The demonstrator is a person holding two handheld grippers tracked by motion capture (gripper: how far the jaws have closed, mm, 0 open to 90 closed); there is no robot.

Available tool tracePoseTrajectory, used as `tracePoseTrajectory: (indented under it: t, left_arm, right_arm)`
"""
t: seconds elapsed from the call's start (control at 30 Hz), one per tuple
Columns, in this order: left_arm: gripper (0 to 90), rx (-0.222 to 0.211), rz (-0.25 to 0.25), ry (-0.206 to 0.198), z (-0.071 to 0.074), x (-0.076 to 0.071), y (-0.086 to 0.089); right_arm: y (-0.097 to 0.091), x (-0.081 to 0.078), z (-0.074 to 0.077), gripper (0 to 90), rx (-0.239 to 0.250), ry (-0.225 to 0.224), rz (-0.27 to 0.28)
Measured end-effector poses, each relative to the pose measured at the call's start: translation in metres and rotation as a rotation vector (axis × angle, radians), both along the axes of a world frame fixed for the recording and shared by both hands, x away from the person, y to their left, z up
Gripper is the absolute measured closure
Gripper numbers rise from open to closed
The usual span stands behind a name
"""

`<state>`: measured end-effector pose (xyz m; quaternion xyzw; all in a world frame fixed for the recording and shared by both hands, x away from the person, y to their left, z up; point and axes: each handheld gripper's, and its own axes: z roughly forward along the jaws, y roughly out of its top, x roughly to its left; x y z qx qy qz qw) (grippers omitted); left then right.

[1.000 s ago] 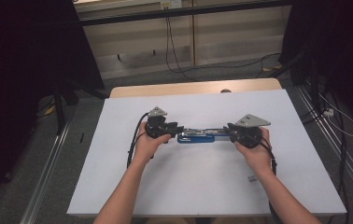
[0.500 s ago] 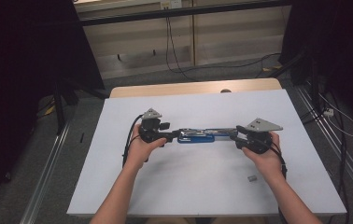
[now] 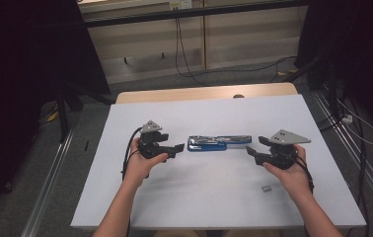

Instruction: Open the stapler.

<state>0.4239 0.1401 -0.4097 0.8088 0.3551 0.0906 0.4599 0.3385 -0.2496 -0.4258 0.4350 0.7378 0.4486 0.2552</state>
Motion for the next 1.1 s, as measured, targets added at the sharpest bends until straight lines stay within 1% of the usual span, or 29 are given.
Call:
tracePoseTrajectory:
  t: [0.07,0.13,0.2,0.27,0.3,0.33,0.47,0.57,0.67,0.7,0.8,0.87,0.93,0.97,1.07,1.1]
  left_arm:
    - [17.2,0.006,0.006,-0.007,0.000,-0.002,0.003]
    - [17.0,0.002,0.007,-0.013,0.000,-0.003,0.004]
    - [16.9,0.000,0.009,-0.006,-0.001,-0.006,0.007]
    - [16.2,0.003,0.007,-0.007,-0.001,-0.007,0.008]
    - [16.2,0.006,0.003,-0.015,-0.002,-0.007,0.009]
    - [16.2,-0.001,0.006,-0.011,-0.002,-0.008,0.010]
    - [14.8,0.010,0.014,-0.016,-0.005,-0.011,0.016]
    - [14.0,0.015,0.022,-0.020,-0.007,-0.013,0.021]
    - [13.4,0.016,0.027,-0.016,-0.010,-0.015,0.025]
    - [13.4,0.022,0.028,-0.022,-0.010,-0.015,0.026]
    - [13.0,0.020,0.027,-0.022,-0.011,-0.018,0.029]
    - [13.0,0.023,0.029,-0.025,-0.012,-0.020,0.030]
    - [12.9,0.022,0.027,-0.028,-0.013,-0.022,0.031]
    - [12.3,0.026,0.027,-0.033,-0.013,-0.023,0.032]
    - [12.0,0.030,0.026,-0.043,-0.014,-0.026,0.035]
    - [12.0,0.025,0.029,-0.041,-0.014,-0.027,0.036]
  right_arm:
    - [-0.002,-0.001,-0.002,38.8,0.003,0.009,-0.006]
    - [-0.004,-0.002,-0.003,38.9,0.003,0.013,-0.008]
    - [-0.006,-0.006,-0.005,37.9,0.005,0.026,-0.006]
    - [-0.007,-0.008,-0.006,36.5,0.003,0.028,-0.003]
    - [-0.007,-0.008,-0.006,36.5,0.003,0.028,-0.003]
    - [-0.008,-0.009,-0.006,36.1,0.003,0.027,0.000]
    - [-0.011,-0.013,-0.007,32.6,-0.003,0.030,0.001]
    - [-0.013,-0.015,-0.010,30.7,-0.008,0.043,0.008]
    - [-0.014,-0.018,-0.012,29.4,-0.012,0.051,0.010]
    - [-0.014,-0.019,-0.012,29.1,-0.009,0.054,0.008]
    - [-0.015,-0.020,-0.013,27.7,0.000,0.062,0.014]
    - [-0.016,-0.022,-0.014,26.7,-0.002,0.071,0.018]
    - [-0.016,-0.023,-0.016,22.9,-0.011,0.075,0.010]
    - [-0.017,-0.024,-0.018,22.5,-0.020,0.078,0.016]
    - [-0.019,-0.025,-0.019,21.5,-0.018,0.087,0.016]
    - [-0.019,-0.025,-0.019,21.5,-0.018,0.087,0.016]
